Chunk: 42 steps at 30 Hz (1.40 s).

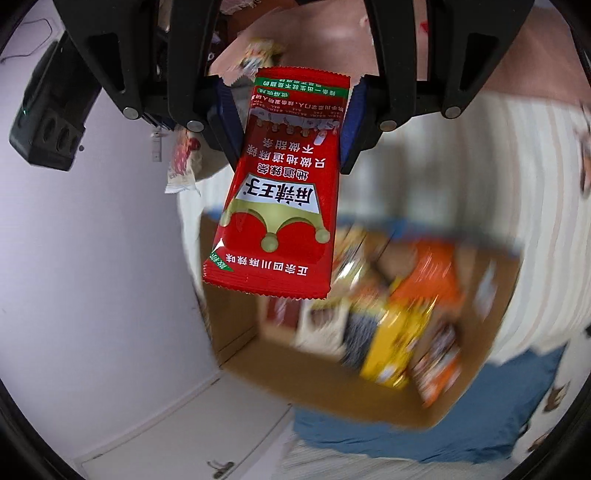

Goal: Organize snacks
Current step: 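Carry both packs into the box and open both tools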

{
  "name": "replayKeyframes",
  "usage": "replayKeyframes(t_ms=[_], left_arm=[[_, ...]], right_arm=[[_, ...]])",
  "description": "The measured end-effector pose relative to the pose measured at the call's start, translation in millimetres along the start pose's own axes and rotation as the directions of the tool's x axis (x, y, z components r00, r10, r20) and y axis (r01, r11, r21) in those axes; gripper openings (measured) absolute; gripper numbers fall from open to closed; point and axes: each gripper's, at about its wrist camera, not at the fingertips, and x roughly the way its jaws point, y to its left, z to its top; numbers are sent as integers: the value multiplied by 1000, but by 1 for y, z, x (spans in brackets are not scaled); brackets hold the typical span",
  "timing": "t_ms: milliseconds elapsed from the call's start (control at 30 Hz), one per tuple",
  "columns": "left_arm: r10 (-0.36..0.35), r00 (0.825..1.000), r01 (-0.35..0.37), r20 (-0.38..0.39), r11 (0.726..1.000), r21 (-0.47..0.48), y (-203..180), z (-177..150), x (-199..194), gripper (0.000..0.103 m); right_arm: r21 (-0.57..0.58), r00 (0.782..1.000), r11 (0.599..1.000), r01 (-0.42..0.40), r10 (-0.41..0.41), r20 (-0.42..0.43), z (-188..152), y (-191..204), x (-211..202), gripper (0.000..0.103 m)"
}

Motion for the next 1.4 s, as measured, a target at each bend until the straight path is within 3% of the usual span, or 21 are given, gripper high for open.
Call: replayKeyframes(t_ms=[100, 267, 633, 700, 767, 800, 900, 1000, 1067, 1267, 1400], left_arm=[[-1, 1000, 1, -24, 1000, -11, -15, 45, 18, 46], [8, 990, -18, -137, 997, -70, -11, 99, 66, 46], [20, 965, -49, -262, 993, -104, 2, 118, 123, 47], [26, 958, -56, -286, 994, -97, 2, 116, 131, 47], [22, 948, -60, -318, 992, -109, 5, 114, 143, 49], [13, 945, -52, -326, 992, -113, 6, 113, 146, 58], [31, 953, -63, -302, 993, -98, 4, 110, 143, 82], [54, 960, -77, -274, 994, -72, 1, 109, 133, 87], [80, 960, -97, -267, 994, -52, -1, 108, 130, 96], [134, 967, -139, -217, 990, -7, -1, 100, 114, 98], [203, 972, -201, -120, 979, 27, 4, 89, 86, 97]], right_arm=[[-21, 998, 998, 56, -55, 4, 45, -3, 6, 46], [-17, 993, 995, 102, -103, -60, 89, -9, 41, 46], [3, 981, 992, 127, -126, -150, 97, -32, 75, 46], [14, 976, 991, 131, -126, -179, 97, -35, 81, 50], [15, 969, 987, 158, -152, -196, 98, -36, 84, 82], [15, 971, 988, 151, -146, -192, 99, -36, 85, 82], [-10, 962, 981, 195, -193, -192, 100, -32, 84, 93], [-21, 959, 978, 206, -206, -197, 100, -31, 85, 95], [-30, 956, 976, 214, -216, -197, 98, -29, 85, 95], [-36, 956, 972, 231, -234, -179, 97, -24, 85, 96], [-40, 958, 971, 236, -239, -157, 90, -20, 79, 96]])
